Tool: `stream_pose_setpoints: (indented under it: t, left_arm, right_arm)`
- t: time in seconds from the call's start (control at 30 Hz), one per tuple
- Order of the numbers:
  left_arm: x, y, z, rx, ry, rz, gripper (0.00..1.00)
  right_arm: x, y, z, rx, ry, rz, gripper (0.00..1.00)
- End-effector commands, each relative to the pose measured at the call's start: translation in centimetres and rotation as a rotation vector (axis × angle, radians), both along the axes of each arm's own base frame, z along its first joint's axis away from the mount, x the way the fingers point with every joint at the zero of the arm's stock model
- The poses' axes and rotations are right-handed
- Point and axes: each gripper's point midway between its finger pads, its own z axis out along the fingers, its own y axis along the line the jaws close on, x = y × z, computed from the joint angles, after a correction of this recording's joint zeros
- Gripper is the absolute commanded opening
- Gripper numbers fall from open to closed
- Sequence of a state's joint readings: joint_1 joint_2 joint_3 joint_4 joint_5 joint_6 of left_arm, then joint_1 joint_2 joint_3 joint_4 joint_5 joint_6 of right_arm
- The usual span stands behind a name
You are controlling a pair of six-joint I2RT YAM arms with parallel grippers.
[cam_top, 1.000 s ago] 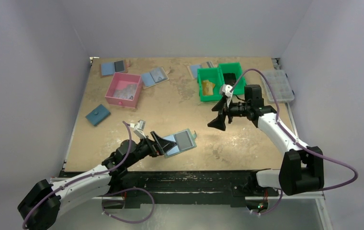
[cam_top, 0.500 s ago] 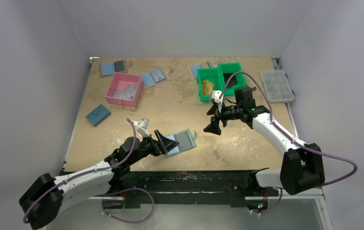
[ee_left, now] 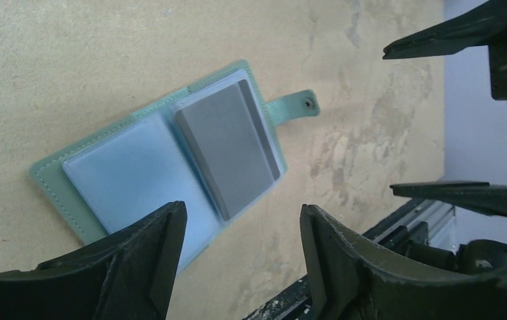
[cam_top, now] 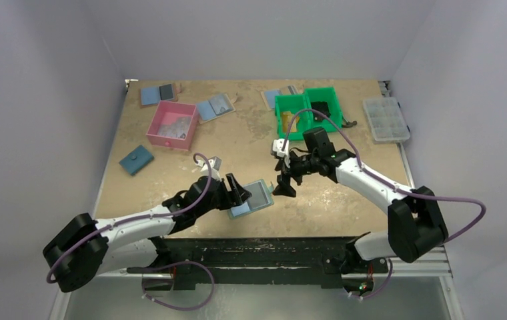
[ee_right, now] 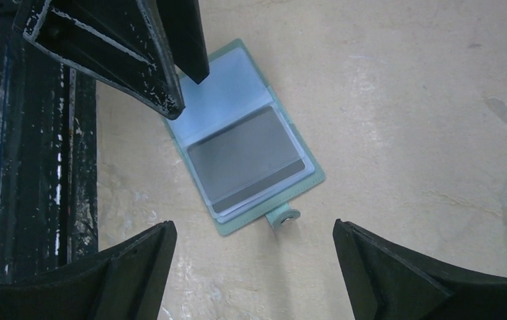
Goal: Take the credit cards out of the card holder
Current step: Pick up the card holder from the center of the board.
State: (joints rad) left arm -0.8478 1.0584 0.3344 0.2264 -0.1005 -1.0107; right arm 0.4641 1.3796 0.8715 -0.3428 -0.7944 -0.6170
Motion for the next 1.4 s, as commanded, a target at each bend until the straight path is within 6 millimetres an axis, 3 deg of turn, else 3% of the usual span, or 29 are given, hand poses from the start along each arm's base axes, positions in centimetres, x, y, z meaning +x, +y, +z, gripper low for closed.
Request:
stream_pose_setpoints:
  t: [0.0, 0.13, 0.33, 0.47, 1.37]
  left_arm:
    - [1.5, -0.4, 0.0, 0.065, -0.008, 0.035, 0.66]
    - [2.0, -1.3, 0.1, 0.053, -0.026, 0.016, 0.59]
    - [2.4, -1.6, -0.7, 0.069, -0.024, 0.020, 0.54]
    - [2.6, -1.8, -0.9, 0.063, -0.025, 0.021, 0.53]
    - [2.8, -2.0, -2.0, 0.069, -0.005, 0.041, 0.52]
  right_arm:
    - [1.3, 1.6, 0.4, -0.016, -0.045, -0.026, 0.99]
    - [1.8, 2.4, -0.5, -0.053, -0.039, -0.061, 0.89]
    - [2.9, 3.3, -1.1, -0.096, -0.037, -0.120, 0.52]
    - [3.0, 3.9, -1.8, -0.128, -0.040, -0.133, 0.38]
    - [3.7, 4.2, -5.9, -0.267, -0.021, -0.187, 0.37]
